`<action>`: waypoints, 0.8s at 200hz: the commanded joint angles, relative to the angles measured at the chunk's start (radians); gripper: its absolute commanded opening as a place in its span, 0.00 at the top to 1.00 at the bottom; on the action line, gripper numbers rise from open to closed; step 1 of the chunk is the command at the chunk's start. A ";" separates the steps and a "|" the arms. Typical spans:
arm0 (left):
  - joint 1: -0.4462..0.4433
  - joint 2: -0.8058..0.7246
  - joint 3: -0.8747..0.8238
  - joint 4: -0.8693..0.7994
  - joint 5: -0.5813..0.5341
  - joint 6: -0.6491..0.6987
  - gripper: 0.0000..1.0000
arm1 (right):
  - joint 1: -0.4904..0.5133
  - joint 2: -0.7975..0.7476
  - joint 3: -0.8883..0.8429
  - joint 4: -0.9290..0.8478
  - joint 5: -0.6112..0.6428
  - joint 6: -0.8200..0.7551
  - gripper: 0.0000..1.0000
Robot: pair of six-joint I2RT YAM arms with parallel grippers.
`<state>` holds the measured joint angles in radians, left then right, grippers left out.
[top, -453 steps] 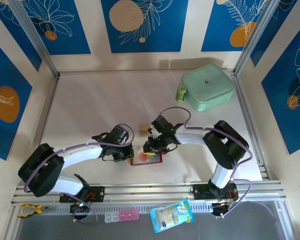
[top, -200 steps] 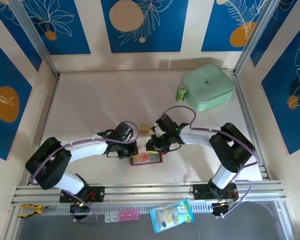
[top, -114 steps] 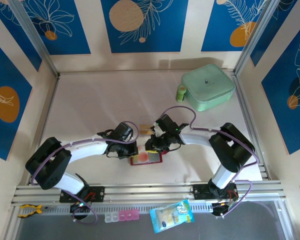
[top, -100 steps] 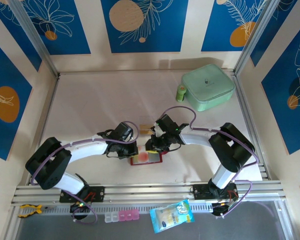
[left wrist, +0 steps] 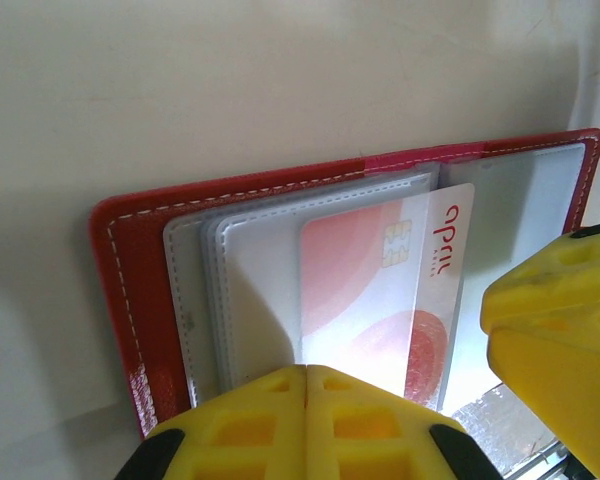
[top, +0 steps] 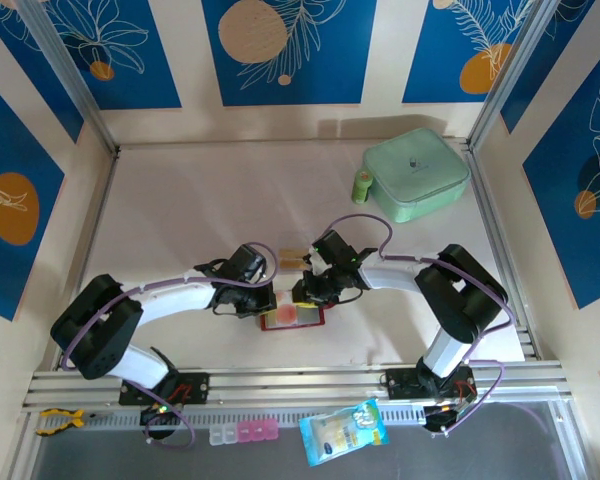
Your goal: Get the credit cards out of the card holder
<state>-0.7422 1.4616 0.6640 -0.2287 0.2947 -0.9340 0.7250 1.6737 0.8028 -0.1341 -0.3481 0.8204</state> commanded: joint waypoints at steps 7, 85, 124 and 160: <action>-0.007 -0.011 0.011 -0.029 0.001 0.006 0.96 | -0.005 0.012 -0.017 0.001 -0.024 0.014 0.77; -0.006 -0.005 -0.001 -0.031 -0.003 0.004 0.98 | -0.006 0.038 -0.028 0.029 -0.037 0.021 0.78; -0.007 0.000 -0.003 -0.038 -0.005 0.004 0.99 | -0.008 0.045 -0.038 0.072 -0.067 0.032 0.78; -0.007 0.003 -0.007 -0.038 -0.005 0.005 0.99 | -0.016 0.046 -0.049 0.107 -0.094 0.046 0.78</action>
<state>-0.7425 1.4616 0.6640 -0.2333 0.2947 -0.9340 0.7170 1.7061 0.7692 -0.0586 -0.3962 0.8501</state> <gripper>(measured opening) 0.060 0.226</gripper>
